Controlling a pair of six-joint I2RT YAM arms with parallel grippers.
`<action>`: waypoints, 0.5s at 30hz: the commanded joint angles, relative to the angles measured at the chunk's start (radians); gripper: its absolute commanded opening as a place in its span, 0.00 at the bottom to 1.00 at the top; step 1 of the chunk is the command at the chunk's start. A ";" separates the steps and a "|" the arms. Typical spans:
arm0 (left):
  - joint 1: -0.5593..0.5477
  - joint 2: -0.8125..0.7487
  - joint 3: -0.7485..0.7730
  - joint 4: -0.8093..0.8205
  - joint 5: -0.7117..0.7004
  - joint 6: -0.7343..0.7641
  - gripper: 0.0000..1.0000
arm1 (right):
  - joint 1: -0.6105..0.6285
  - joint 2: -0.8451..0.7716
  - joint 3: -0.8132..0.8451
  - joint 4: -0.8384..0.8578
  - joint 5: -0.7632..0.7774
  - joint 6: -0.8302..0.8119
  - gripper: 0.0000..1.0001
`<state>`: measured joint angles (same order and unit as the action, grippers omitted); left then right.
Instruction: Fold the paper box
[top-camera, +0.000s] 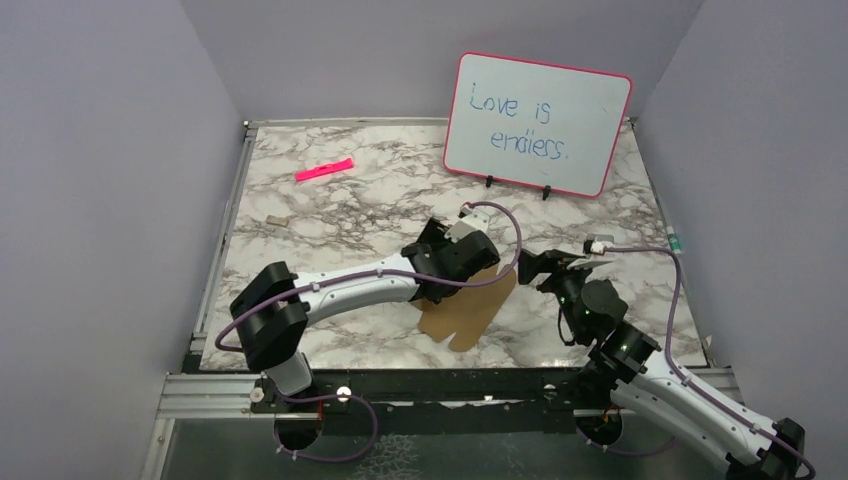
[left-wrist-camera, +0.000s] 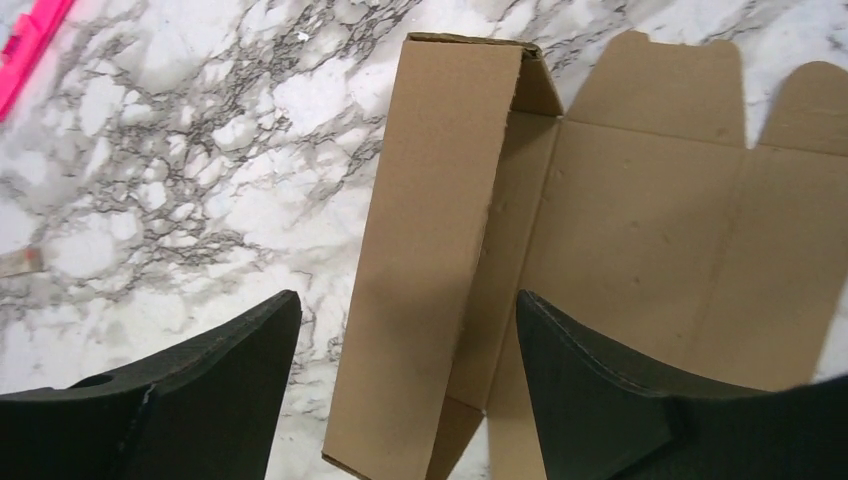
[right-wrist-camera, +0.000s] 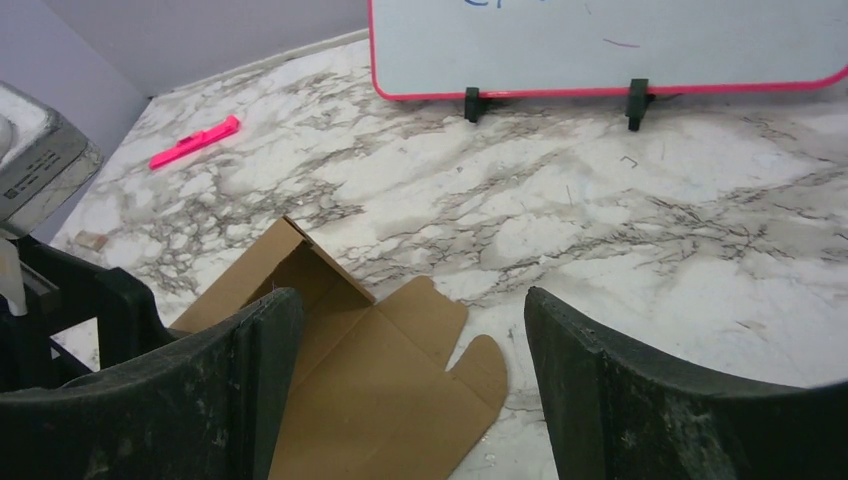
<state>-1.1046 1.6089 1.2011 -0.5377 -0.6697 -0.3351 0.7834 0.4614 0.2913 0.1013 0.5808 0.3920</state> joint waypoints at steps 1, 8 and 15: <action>-0.021 0.102 0.067 -0.050 -0.167 0.044 0.77 | -0.004 -0.045 -0.040 -0.071 0.064 -0.017 0.87; -0.067 0.260 0.163 -0.111 -0.318 0.067 0.58 | -0.004 -0.068 -0.104 -0.013 0.080 -0.047 0.87; -0.075 0.349 0.220 -0.184 -0.457 0.070 0.35 | -0.004 -0.065 -0.110 -0.005 0.085 -0.056 0.87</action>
<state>-1.1740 1.9285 1.3808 -0.6506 -0.9829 -0.2760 0.7834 0.4046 0.1837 0.0666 0.6285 0.3531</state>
